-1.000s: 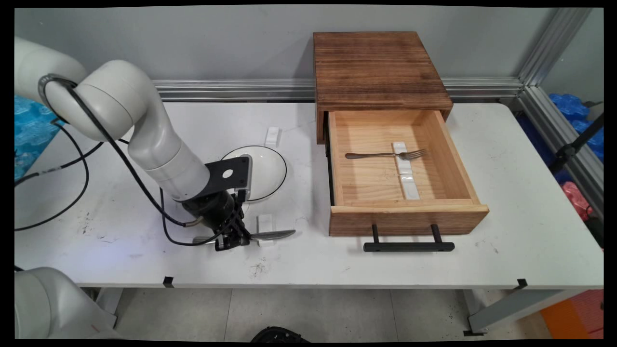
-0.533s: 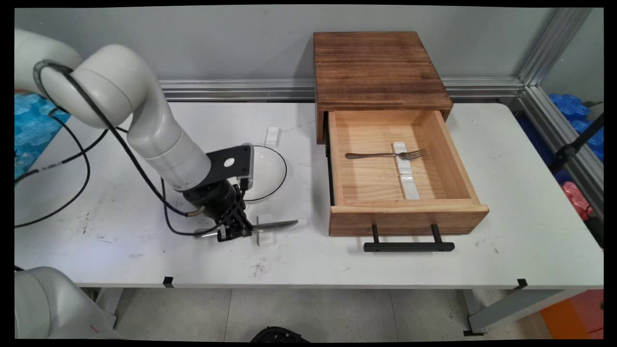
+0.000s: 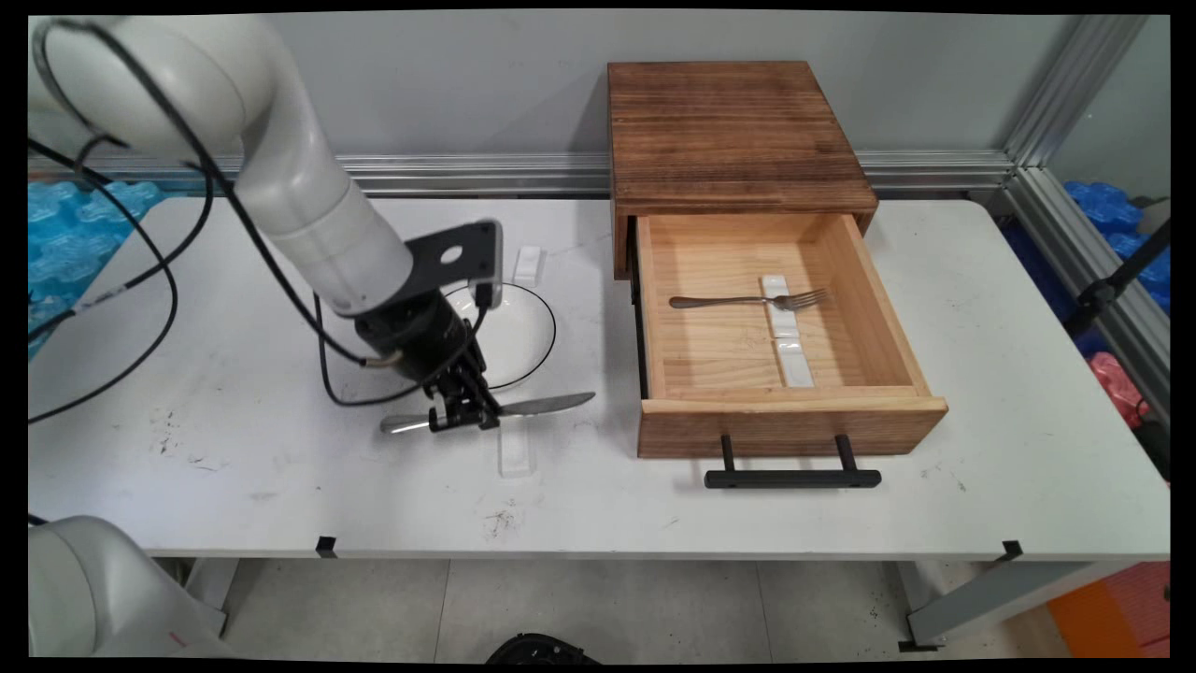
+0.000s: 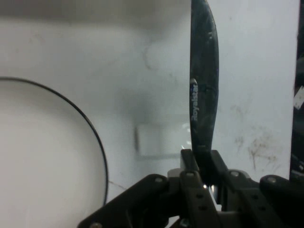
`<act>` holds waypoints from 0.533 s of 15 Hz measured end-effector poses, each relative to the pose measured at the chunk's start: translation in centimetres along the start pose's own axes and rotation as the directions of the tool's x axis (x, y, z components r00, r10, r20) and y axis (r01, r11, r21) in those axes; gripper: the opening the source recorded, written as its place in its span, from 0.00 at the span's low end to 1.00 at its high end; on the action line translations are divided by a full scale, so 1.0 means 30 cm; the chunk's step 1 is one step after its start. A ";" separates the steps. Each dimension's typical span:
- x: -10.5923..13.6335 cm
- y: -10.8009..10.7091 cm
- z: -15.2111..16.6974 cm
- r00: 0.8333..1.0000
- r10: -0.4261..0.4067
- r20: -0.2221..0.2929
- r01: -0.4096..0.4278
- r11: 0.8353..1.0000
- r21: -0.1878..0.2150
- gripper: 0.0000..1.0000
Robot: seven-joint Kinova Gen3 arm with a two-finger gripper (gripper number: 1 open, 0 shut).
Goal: Place the picked object into the drawer
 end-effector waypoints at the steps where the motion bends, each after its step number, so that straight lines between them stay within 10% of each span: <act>1: 0.018 -0.009 -0.029 1.000 0.000 -0.005 0.000 1.000 -0.005 0.00; 8: 0.097 -0.077 -0.173 1.000 0.003 -0.018 -0.003 1.000 -0.025 0.00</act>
